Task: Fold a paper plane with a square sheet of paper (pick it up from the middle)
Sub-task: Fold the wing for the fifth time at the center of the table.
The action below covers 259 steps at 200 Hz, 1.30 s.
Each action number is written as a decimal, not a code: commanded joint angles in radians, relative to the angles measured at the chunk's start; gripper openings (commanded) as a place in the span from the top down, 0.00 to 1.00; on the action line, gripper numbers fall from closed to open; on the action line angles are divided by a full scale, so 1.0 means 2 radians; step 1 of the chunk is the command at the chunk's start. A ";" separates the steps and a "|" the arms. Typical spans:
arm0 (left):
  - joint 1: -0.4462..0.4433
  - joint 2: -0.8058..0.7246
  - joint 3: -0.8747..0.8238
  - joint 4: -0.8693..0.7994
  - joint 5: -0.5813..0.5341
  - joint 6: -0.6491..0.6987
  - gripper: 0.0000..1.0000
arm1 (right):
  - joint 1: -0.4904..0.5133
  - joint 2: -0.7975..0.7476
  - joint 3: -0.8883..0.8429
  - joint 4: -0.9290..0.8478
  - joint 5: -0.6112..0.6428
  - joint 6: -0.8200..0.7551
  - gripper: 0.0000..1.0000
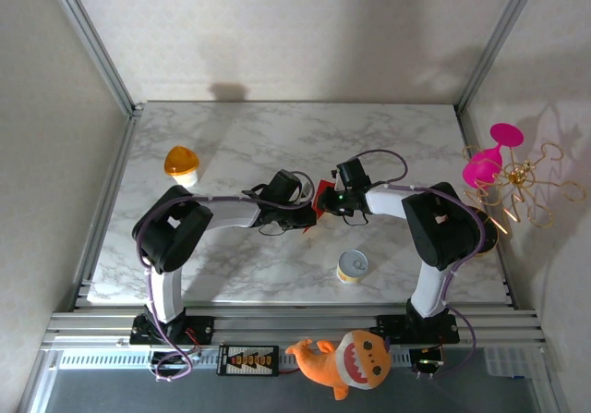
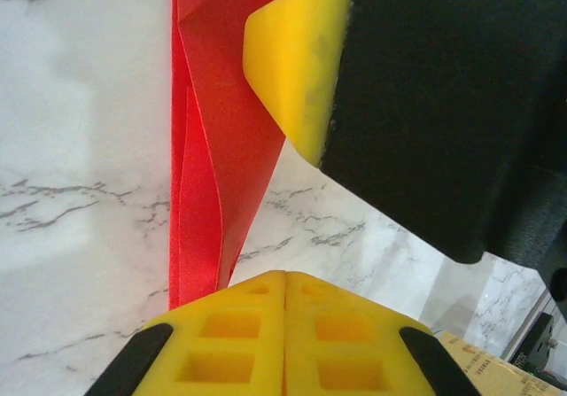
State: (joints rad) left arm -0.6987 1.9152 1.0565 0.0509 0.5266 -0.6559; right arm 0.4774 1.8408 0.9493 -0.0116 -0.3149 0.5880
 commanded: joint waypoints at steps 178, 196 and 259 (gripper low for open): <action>-0.002 0.020 -0.033 -0.026 -0.008 0.014 0.94 | -0.003 0.036 0.001 -0.047 0.022 -0.007 0.83; -0.002 0.015 -0.042 -0.035 -0.007 0.026 0.94 | -0.004 0.038 0.002 -0.051 0.023 -0.007 0.83; -0.001 -0.015 -0.080 -0.065 0.009 0.068 0.95 | -0.004 0.052 0.016 -0.067 0.027 -0.004 0.83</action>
State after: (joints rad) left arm -0.6975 1.9026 0.9619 0.1081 0.5274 -0.5747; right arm 0.4778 1.8709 0.9913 -0.0483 -0.3431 0.5884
